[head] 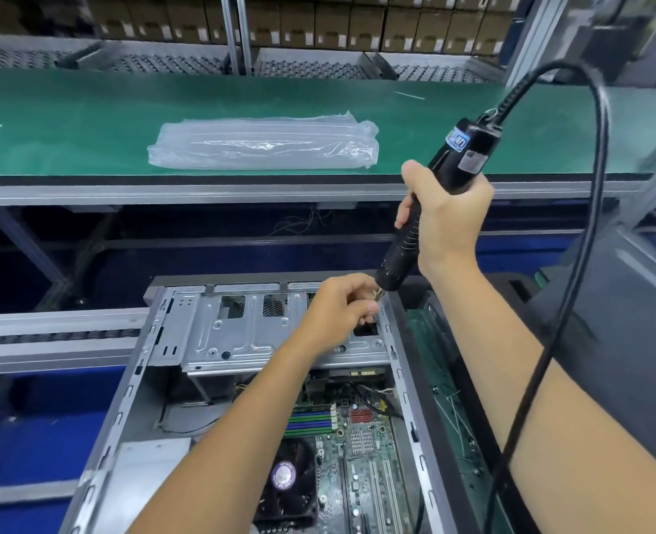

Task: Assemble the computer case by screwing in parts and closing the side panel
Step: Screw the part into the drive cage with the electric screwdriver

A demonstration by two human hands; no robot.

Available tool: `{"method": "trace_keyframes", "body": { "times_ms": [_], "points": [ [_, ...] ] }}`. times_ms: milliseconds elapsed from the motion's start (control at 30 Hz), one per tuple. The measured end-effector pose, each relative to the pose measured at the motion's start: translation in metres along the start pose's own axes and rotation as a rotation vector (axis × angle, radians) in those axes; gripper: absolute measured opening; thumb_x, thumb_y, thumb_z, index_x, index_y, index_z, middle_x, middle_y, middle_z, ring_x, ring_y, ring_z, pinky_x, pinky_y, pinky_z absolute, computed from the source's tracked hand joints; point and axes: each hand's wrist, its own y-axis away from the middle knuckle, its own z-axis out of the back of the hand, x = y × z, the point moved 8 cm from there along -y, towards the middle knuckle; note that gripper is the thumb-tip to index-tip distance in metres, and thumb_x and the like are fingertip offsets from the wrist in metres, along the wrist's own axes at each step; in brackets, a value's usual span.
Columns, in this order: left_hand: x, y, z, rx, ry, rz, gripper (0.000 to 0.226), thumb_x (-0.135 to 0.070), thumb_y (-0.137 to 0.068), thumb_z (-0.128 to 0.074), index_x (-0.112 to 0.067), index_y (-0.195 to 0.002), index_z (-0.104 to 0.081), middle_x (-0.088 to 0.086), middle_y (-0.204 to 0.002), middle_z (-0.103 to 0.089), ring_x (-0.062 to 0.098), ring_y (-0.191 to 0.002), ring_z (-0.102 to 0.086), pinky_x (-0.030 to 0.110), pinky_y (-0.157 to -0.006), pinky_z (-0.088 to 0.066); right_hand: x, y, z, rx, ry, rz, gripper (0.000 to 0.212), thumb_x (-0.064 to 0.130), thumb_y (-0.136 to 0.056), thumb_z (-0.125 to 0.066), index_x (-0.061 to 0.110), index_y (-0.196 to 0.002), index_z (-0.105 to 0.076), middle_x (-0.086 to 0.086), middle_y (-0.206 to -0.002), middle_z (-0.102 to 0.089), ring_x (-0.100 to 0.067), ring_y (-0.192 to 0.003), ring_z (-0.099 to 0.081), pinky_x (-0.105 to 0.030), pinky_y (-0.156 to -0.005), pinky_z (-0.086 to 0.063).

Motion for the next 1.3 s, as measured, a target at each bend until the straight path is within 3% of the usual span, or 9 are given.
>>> {"method": "trace_keyframes", "body": {
  "times_ms": [133, 233, 333, 467, 833, 1100, 1233, 1300],
  "points": [
    [0.011, -0.003, 0.001, 0.028, -0.234, 0.014, 0.029, -0.010, -0.079, -0.073, -0.038, -0.084, -0.064, -0.017, -0.081, -0.063, -0.001, -0.081, -0.057, 0.020, -0.076, -0.044, -0.012, 0.004, -0.005, 0.083, 0.110, 0.031, 0.025, 0.010, -0.080, -0.071, 0.014, -0.069, -0.048, 0.004, -0.049, -0.053, -0.022, -0.039, -0.050, -0.029, -0.048, -0.044],
    [0.015, -0.001, 0.007, -0.005, -0.564, -0.050, 0.015, -0.021, -0.081, -0.072, -0.028, -0.094, -0.070, -0.016, -0.091, -0.060, 0.010, -0.094, -0.050, 0.032, -0.088, -0.039, -0.021, 0.008, -0.007, 0.126, 0.160, 0.044, 0.025, 0.008, -0.081, -0.071, 0.013, -0.068, -0.050, -0.004, -0.050, -0.054, -0.025, -0.040, -0.050, -0.031, -0.049, -0.046],
    [0.013, 0.000, 0.006, -0.031, -0.695, -0.136, 0.008, -0.020, -0.085, -0.066, -0.022, -0.090, -0.073, -0.011, -0.091, -0.065, 0.014, -0.097, -0.047, 0.038, -0.094, -0.037, -0.028, 0.010, -0.011, 0.154, 0.198, 0.051, 0.024, 0.006, -0.081, -0.072, 0.006, -0.071, -0.050, -0.010, -0.054, -0.054, -0.021, -0.039, -0.050, -0.028, -0.046, -0.045],
    [0.012, -0.002, 0.002, -0.012, -0.731, -0.161, 0.010, -0.024, -0.085, -0.064, -0.021, -0.087, -0.074, -0.012, -0.090, -0.063, 0.013, -0.096, -0.044, 0.038, -0.093, -0.037, -0.035, 0.013, -0.015, 0.197, 0.252, 0.058, 0.026, 0.005, -0.082, -0.072, -0.011, -0.075, -0.052, -0.020, -0.057, -0.055, -0.017, -0.040, -0.051, -0.026, -0.047, -0.046],
    [0.012, -0.001, 0.005, -0.018, -0.693, -0.185, 0.016, -0.034, -0.086, -0.067, -0.028, -0.099, -0.073, -0.014, -0.095, -0.066, 0.014, -0.099, -0.045, 0.040, -0.091, -0.038, -0.036, 0.011, -0.008, 0.155, 0.224, 0.074, 0.022, 0.009, -0.083, -0.071, 0.000, -0.074, -0.053, -0.019, -0.057, -0.055, -0.017, -0.041, -0.051, -0.023, -0.048, -0.046],
    [0.014, -0.004, 0.004, -0.028, -0.676, -0.161, 0.014, -0.035, -0.085, -0.068, -0.026, -0.094, -0.074, -0.016, -0.091, -0.068, 0.010, -0.095, -0.043, 0.040, -0.089, -0.038, -0.037, 0.012, -0.006, 0.128, 0.187, 0.059, 0.022, 0.005, -0.084, -0.070, -0.008, -0.076, -0.053, -0.022, -0.058, -0.054, -0.019, -0.042, -0.051, -0.024, -0.047, -0.046],
    [0.016, -0.005, 0.005, -0.028, -0.619, -0.134, 0.013, -0.031, -0.083, -0.071, -0.025, -0.094, -0.076, -0.022, -0.084, -0.064, 0.010, -0.096, -0.044, 0.042, -0.090, -0.041, -0.033, 0.013, -0.011, 0.183, 0.169, 0.062, 0.022, -0.001, -0.084, -0.069, -0.013, -0.077, -0.052, -0.030, -0.060, -0.053, -0.033, -0.047, -0.047, -0.025, -0.046, -0.045],
    [0.017, -0.006, 0.006, -0.033, -0.574, -0.107, 0.013, -0.029, -0.081, -0.073, -0.024, -0.093, -0.076, -0.026, -0.079, -0.059, 0.012, -0.097, -0.045, 0.042, -0.090, -0.042, -0.033, 0.015, -0.013, 0.231, 0.170, 0.059, 0.022, -0.003, -0.084, -0.069, -0.013, -0.074, -0.052, -0.030, -0.059, -0.051, -0.031, -0.047, -0.046, -0.025, -0.046, -0.045]
  ]
}}
